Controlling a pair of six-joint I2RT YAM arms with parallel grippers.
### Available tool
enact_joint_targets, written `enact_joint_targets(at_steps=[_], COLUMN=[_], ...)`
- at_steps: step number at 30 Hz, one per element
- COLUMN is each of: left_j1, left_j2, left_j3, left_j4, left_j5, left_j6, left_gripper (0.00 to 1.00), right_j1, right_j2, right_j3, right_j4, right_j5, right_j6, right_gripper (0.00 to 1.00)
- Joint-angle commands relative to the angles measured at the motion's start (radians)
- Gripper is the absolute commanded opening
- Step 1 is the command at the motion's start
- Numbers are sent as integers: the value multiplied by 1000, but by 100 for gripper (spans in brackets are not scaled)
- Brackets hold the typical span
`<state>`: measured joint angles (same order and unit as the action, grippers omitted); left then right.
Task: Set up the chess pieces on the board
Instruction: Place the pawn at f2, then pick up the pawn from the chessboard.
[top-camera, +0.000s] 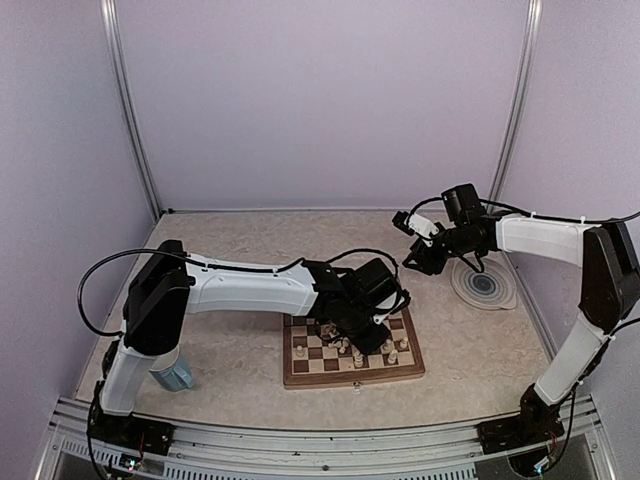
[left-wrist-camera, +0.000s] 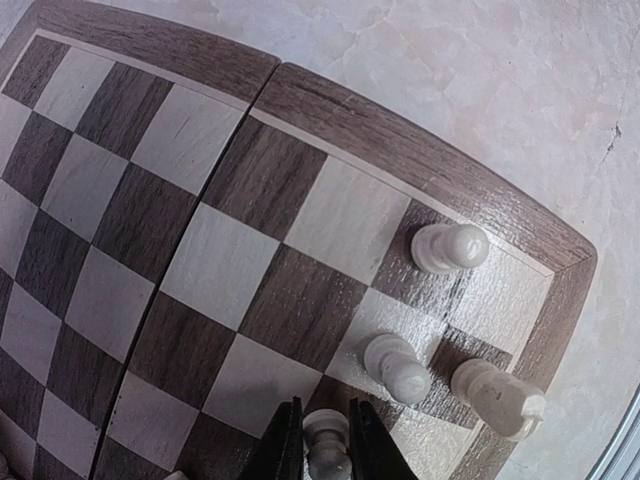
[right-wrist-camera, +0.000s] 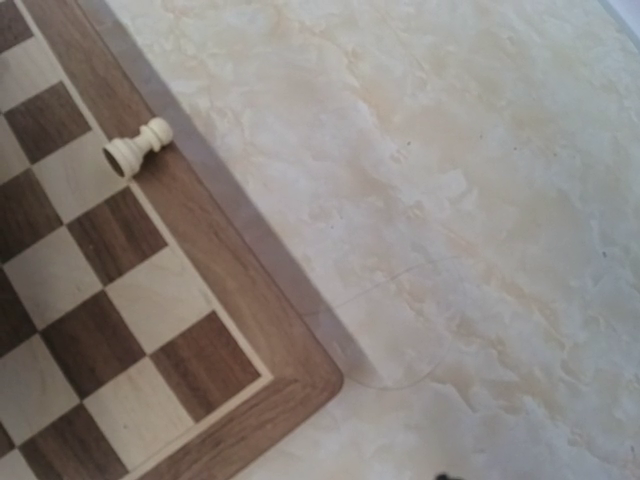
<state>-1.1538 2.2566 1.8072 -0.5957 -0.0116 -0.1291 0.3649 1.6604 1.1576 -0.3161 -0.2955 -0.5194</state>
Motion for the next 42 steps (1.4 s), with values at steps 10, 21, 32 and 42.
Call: enact_joint_targets(at_steps=[10, 21, 32, 42], left_j1=[16, 149, 303, 310], left_j2=[-28, -269, -336, -340], left_j3=[32, -113, -290, -346], left_j4=[2, 123, 286, 331], left_j5=[38, 133, 56, 77], left_j6=[19, 18, -217, -295], left_gripper=[29, 42, 44, 43], right_j1=[-9, -4, 128, 203], right_j2=[18, 59, 204, 406], right_j3=[-9, 40, 227, 471], right_j4=[0, -33, -111, -179], right_j5=[-17, -128, -114, 12], right_j6=[-1, 50, 125, 266], right_gripper=[49, 49, 47, 48])
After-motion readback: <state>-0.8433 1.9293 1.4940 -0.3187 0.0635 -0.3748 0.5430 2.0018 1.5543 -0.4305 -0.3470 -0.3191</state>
